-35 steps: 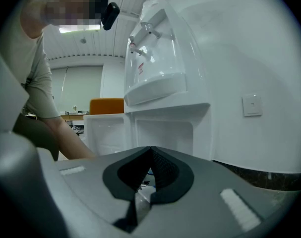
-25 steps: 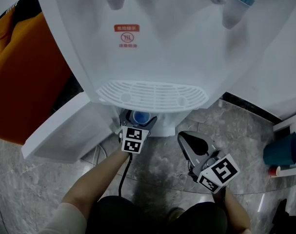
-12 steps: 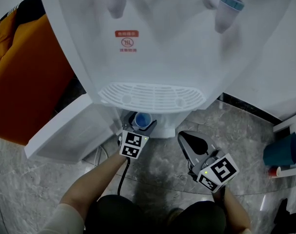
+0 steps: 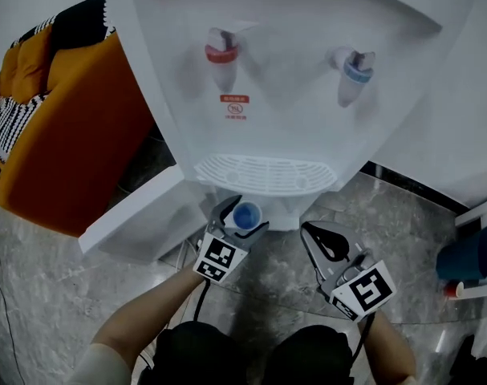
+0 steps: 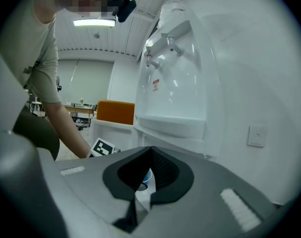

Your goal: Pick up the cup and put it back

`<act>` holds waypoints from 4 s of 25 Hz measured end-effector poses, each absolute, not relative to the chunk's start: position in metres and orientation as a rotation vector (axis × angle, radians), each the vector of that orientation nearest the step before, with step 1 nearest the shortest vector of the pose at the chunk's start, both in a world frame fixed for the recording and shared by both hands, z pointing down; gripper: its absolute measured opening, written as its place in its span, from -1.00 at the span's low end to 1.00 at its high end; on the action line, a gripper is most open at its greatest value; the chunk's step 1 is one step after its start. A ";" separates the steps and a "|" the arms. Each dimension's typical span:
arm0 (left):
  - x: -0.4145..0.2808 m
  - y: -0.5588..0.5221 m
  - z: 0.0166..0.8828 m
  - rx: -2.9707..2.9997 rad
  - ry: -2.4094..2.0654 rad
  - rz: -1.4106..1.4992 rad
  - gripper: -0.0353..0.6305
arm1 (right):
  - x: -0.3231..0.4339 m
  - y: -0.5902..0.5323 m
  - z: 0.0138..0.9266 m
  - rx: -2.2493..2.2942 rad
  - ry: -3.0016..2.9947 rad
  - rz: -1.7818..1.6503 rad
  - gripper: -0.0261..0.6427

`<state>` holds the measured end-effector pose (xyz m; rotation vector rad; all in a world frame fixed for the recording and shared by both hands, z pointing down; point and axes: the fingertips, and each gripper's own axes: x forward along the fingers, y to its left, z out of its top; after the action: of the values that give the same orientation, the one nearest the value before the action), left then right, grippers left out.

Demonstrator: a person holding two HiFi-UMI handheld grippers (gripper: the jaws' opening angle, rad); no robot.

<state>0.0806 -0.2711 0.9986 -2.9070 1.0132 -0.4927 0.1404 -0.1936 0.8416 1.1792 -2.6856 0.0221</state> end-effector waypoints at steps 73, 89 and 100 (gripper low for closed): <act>-0.050 -0.047 0.080 -2.840 1.144 -0.249 0.27 | 0.071 -0.046 0.039 1.288 -2.765 0.013 -0.91; -0.044 -0.130 0.097 -2.764 1.260 -0.277 0.27 | 0.092 -0.106 0.057 1.396 -2.712 0.054 -0.91; -0.031 -0.228 0.139 -2.710 1.188 -0.307 0.27 | 0.118 -0.165 0.064 1.545 -2.639 0.053 -0.91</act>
<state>-0.0308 -0.2276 0.1393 -2.7099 1.1884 -0.3067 0.1181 -0.1648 0.0637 1.5447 -2.6389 0.0530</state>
